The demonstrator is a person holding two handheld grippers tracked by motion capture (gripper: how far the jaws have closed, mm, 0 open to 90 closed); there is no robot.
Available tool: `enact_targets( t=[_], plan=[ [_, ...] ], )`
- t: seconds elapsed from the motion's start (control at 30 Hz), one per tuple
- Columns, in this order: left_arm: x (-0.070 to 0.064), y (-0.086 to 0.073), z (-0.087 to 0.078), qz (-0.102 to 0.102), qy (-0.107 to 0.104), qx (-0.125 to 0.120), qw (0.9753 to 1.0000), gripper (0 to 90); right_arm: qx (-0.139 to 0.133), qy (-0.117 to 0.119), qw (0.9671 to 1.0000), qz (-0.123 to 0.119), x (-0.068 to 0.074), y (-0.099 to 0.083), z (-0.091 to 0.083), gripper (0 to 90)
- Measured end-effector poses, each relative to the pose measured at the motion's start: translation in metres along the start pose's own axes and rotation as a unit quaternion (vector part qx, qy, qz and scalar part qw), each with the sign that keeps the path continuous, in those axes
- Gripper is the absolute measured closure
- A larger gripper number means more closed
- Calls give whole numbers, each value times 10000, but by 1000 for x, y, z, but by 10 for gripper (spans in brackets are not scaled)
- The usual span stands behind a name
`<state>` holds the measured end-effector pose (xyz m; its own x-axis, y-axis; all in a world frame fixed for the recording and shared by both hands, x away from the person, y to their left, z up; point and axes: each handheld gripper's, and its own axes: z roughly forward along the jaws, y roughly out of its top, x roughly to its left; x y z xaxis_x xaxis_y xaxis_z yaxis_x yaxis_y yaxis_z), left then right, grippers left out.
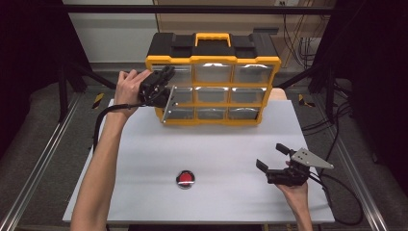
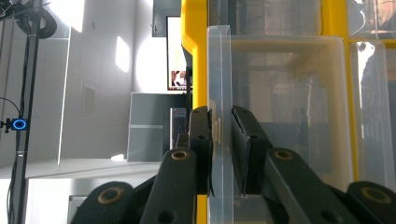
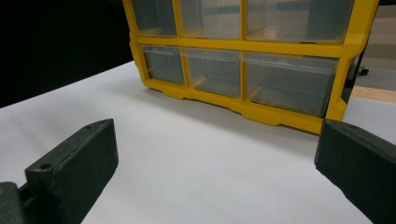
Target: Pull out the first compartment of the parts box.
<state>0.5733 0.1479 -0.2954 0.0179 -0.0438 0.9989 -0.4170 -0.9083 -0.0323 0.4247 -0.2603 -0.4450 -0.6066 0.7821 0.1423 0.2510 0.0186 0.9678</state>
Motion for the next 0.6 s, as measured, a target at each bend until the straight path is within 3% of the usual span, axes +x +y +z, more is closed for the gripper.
enact_targets(
  t=[0.6],
  plan=[
    [-4,5,-11,116,37,26,9999,785,24,11,10000,-12,0,-1,1,3]
  ],
)
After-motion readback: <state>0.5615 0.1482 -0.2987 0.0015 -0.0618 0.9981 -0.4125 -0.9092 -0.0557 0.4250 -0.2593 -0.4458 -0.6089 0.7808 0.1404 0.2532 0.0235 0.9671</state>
